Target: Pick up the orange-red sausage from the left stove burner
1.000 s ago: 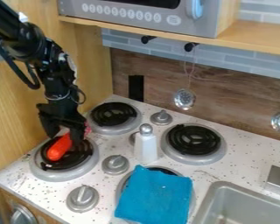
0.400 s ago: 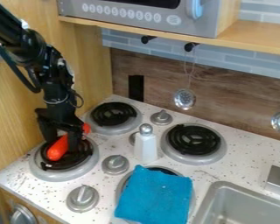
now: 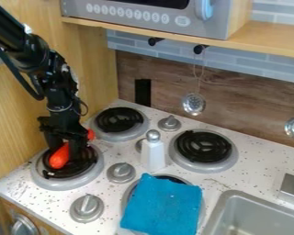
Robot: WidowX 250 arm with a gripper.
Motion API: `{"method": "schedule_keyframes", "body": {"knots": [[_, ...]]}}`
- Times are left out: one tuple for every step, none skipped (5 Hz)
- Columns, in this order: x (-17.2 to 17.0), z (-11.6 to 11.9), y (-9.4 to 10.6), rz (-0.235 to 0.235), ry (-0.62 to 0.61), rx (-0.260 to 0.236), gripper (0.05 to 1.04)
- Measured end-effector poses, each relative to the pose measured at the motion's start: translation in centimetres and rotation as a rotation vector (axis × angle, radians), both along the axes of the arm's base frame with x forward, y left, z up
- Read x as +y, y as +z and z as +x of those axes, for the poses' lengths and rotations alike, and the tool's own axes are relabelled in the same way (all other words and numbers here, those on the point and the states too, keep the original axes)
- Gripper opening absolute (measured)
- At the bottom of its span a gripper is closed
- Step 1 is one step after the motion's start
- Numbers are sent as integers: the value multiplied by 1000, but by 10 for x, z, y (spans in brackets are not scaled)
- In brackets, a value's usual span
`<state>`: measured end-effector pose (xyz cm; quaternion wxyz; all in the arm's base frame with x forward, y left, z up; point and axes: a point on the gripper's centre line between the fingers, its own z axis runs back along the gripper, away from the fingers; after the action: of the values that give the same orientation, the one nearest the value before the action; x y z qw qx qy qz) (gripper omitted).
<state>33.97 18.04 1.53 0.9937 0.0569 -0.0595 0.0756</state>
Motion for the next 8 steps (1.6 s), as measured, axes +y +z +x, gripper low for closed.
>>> {"method": "schedule_keyframes", "body": {"knots": [[0, 1, 0, -1, 7, -8, 519], [-1, 2, 0, -2, 13, -15, 519], [-1, 2, 0, -6, 16, -17, 519], [-4, 1, 5, -21, 29, -31, 519], [-8, 4, 27, -19, 31, -91, 519], [-12, 6, 40, -23, 24, -127, 519], [-27, 13, 43, -42, -19, -138, 519], [-47, 20, 43, -62, -67, -141, 519]]}}
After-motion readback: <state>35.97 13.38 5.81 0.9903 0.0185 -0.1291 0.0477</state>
